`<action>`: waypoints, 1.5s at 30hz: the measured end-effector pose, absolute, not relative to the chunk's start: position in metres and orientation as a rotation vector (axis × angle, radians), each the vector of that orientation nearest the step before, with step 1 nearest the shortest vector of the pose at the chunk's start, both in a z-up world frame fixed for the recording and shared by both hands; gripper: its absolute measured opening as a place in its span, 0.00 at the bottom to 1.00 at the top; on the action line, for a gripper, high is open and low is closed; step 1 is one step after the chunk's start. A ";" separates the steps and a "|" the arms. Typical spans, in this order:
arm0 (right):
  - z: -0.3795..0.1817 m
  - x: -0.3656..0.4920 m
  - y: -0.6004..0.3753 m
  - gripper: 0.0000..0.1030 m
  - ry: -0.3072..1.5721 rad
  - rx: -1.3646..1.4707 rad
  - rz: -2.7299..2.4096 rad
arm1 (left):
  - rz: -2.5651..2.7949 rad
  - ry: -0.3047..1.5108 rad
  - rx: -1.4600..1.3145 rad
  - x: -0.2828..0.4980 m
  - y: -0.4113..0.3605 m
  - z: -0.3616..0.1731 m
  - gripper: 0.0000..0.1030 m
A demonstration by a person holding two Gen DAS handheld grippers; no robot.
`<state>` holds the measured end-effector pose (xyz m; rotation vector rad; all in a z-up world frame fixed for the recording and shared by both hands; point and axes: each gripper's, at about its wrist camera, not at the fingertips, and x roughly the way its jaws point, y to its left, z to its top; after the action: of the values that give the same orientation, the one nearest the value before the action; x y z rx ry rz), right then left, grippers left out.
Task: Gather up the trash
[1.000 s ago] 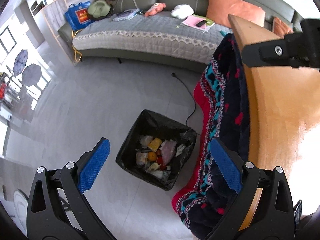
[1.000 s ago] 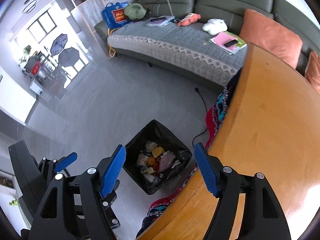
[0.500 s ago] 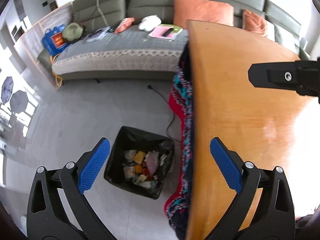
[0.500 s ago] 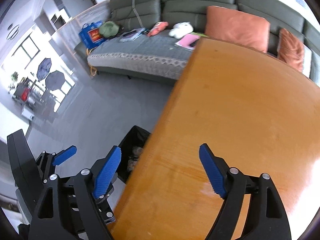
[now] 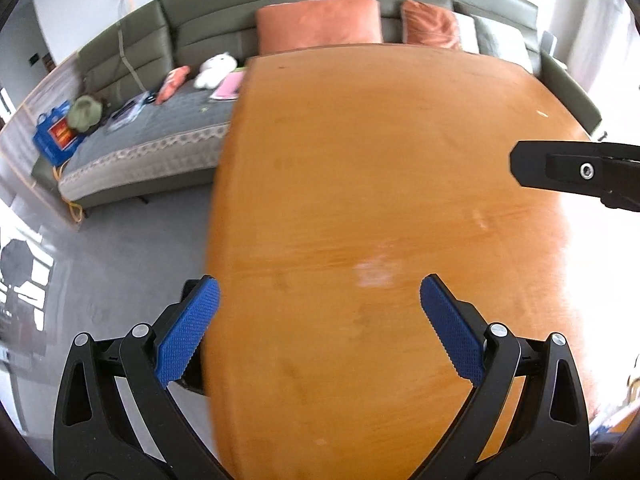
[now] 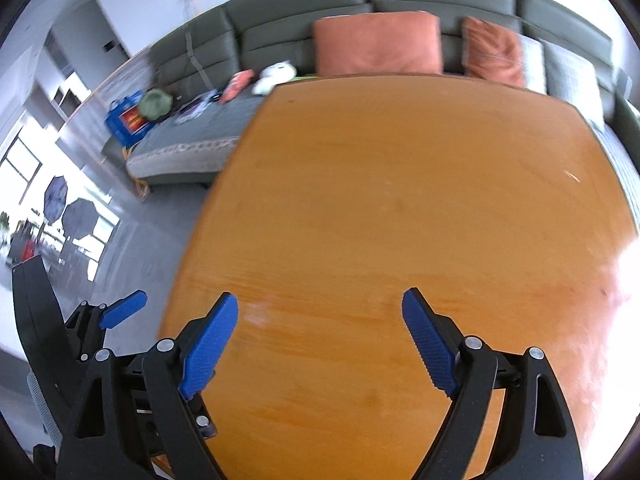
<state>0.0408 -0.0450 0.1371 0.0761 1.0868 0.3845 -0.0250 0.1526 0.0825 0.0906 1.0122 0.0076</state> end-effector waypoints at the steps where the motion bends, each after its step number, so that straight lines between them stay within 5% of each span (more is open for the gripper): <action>1: 0.135 0.040 -0.054 0.82 1.090 0.082 0.373 | -0.001 1.016 0.095 -0.024 0.144 0.082 0.94; 29: 0.031 0.010 -0.194 0.82 1.077 0.075 0.219 | 0.107 0.982 0.060 -0.011 0.038 0.023 0.94; 45: 0.018 0.020 -0.181 0.97 0.956 -0.024 0.107 | 0.080 0.947 -0.003 -0.010 0.029 0.007 0.94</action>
<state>0.0202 -0.1811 0.0182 -0.0243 0.9561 0.1069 -0.0103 0.0289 0.0068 -0.0032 0.9473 0.0798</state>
